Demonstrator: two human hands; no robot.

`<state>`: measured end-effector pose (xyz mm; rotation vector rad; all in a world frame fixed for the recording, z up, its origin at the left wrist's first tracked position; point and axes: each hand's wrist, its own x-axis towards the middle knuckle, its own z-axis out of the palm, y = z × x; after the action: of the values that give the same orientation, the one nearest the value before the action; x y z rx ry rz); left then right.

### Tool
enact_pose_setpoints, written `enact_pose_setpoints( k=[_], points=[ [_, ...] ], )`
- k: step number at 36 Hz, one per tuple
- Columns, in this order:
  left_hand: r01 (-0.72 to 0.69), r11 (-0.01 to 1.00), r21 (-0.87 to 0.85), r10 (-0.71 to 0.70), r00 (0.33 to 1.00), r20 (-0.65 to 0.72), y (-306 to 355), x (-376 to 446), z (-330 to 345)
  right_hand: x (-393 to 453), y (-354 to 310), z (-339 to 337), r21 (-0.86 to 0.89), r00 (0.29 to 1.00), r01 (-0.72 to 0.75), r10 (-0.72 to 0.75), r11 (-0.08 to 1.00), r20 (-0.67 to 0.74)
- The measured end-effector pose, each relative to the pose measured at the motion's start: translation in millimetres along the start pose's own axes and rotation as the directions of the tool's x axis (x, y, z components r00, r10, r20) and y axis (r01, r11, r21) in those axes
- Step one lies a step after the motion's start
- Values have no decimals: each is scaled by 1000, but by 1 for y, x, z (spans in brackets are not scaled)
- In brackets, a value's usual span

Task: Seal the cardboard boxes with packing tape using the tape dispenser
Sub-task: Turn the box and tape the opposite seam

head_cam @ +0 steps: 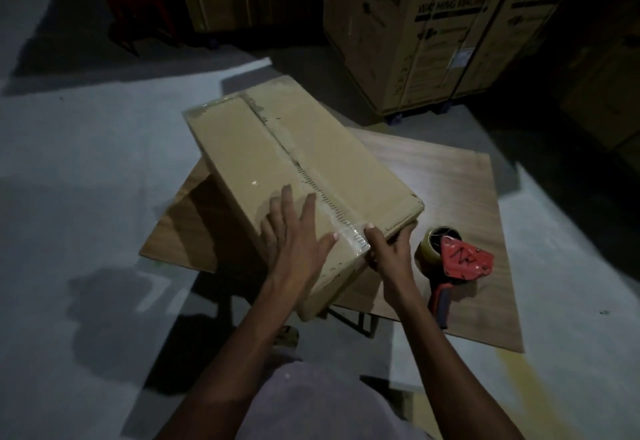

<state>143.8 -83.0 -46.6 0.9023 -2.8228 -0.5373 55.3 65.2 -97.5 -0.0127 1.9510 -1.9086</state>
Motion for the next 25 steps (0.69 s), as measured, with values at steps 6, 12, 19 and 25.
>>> enact_pose_setpoints(
  k=[6,12,19,25],
  points=[
    [-338,941,12,334,933,131,19,39,16,53,-26,-26,-86,989,-27,39,996,143],
    [-515,853,82,483,840,245,27,70,28,97,-53,-42,-216,979,-42,84,975,186],
    [-548,834,56,500,796,340,52,86,35,131,-76,-55,-258,988,-27,65,966,139],
    [-553,818,159,478,806,350,75,85,32,125,-80,-52,-399,998,-21,-7,917,-69]
  ],
)
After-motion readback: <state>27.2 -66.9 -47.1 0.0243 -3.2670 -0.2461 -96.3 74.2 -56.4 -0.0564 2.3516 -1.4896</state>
